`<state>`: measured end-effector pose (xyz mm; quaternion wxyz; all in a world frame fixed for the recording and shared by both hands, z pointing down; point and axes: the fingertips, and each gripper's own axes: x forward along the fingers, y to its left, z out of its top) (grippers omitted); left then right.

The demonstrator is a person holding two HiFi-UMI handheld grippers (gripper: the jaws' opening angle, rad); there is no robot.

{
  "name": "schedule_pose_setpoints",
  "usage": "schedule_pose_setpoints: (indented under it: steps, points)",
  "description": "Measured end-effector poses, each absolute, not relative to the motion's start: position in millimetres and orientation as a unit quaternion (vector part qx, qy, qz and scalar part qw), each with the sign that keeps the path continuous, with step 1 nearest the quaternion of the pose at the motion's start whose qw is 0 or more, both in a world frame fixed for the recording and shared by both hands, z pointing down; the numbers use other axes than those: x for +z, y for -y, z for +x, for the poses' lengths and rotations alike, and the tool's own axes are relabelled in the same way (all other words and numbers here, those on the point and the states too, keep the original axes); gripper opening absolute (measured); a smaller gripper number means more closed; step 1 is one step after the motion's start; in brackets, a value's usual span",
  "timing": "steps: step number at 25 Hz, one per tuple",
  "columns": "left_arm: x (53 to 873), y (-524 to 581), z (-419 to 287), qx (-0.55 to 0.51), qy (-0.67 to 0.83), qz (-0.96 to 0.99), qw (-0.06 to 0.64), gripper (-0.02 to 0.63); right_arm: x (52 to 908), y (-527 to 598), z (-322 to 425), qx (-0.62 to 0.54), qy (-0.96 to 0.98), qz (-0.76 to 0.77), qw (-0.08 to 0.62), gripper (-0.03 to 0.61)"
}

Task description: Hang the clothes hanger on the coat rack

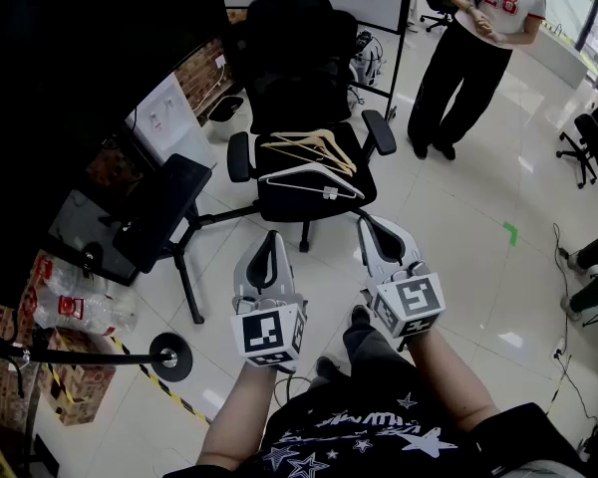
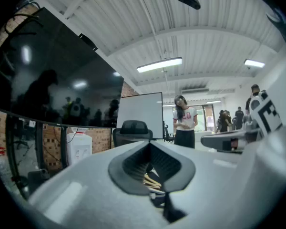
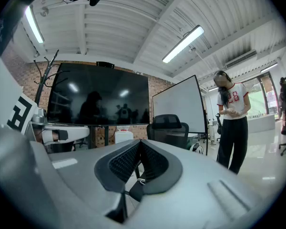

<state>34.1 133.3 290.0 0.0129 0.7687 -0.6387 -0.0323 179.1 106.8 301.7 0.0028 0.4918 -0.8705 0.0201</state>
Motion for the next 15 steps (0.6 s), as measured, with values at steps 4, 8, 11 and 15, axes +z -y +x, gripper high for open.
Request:
schedule_pose_setpoints:
  steps: [4, 8, 11, 15]
  points:
    - [290, -116, 35, -0.035, 0.638, 0.769, 0.004, 0.005, 306, -86, 183, 0.019, 0.869, 0.494, 0.0, 0.006]
    - [283, -94, 33, -0.044, 0.643, 0.765, -0.004, 0.005, 313, -56, 181, 0.01, 0.876, 0.481, -0.003, 0.006]
    - [287, -65, 26, -0.036, 0.658, 0.752, -0.002, 0.005, 325, -19, 178, 0.015, 0.881, 0.474, -0.002, 0.006]
    - [301, -20, 25, -0.026, 0.672, 0.74, 0.01, 0.005, 342, 40, 185, 0.025, 0.876, 0.482, -0.001, 0.006]
